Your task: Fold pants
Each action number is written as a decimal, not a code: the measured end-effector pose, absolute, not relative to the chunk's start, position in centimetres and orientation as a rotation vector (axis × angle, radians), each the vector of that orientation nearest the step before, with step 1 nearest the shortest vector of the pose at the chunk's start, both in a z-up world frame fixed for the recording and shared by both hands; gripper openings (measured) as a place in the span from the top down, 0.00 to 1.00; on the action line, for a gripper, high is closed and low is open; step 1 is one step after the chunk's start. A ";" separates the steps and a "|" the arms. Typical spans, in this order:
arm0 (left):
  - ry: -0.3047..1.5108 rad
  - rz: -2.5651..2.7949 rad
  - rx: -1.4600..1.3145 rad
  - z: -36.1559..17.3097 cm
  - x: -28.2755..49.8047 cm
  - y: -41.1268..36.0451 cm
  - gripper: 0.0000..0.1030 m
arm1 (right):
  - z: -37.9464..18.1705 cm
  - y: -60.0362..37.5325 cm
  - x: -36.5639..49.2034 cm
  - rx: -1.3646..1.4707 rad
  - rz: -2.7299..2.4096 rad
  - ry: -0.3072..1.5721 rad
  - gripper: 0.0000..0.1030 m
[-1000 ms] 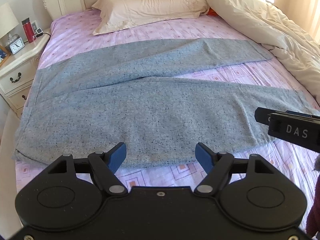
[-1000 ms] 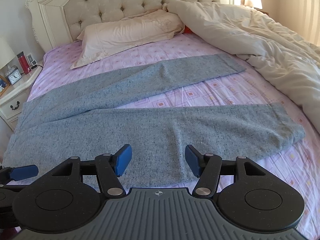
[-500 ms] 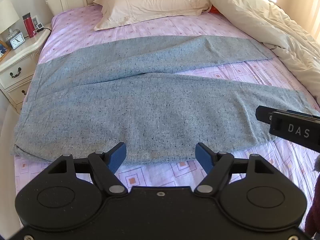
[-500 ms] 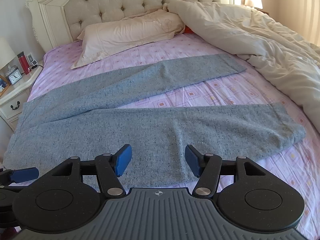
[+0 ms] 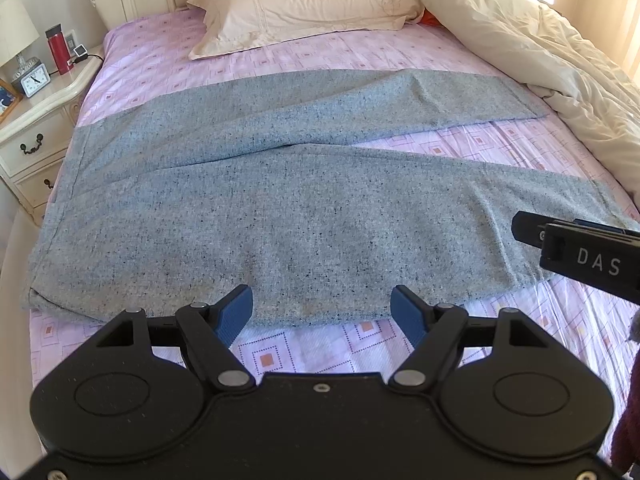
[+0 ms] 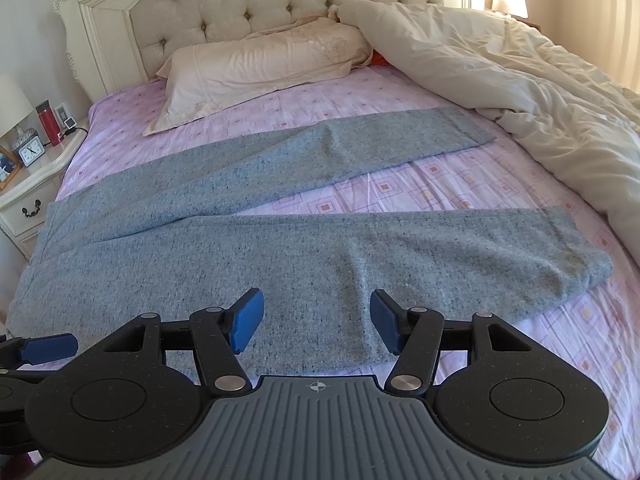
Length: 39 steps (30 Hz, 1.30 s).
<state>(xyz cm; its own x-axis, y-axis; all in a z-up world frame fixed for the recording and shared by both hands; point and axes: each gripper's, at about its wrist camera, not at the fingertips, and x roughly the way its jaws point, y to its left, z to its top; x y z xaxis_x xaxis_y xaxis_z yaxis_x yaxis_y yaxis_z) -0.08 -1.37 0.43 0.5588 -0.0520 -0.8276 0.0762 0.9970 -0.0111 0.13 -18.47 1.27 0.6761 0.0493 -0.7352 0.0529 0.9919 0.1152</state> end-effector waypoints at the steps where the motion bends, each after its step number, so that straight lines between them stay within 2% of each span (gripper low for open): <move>1: 0.976 -0.076 0.026 0.4 -0.1 -1.4 0.25 | 1.3 -18.5 0.1 0.132 -0.002 0.829 0.44; 36: 0.988 -0.082 0.031 0.2 0.2 -1.0 0.25 | 0.6 -17.9 0.6 0.130 0.029 0.844 0.45; 39: 0.999 -0.064 0.023 -0.1 0.3 -0.8 0.30 | 0.1 -18.4 0.9 0.143 0.019 0.873 0.49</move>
<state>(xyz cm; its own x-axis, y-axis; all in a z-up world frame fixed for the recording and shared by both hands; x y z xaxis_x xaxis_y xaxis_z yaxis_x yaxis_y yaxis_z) 0.34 -0.78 -0.06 0.5395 -0.0429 -0.8409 0.0644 0.9979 -0.0097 0.87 -18.38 0.05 0.6432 0.0753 -0.7620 0.0412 0.9903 0.1326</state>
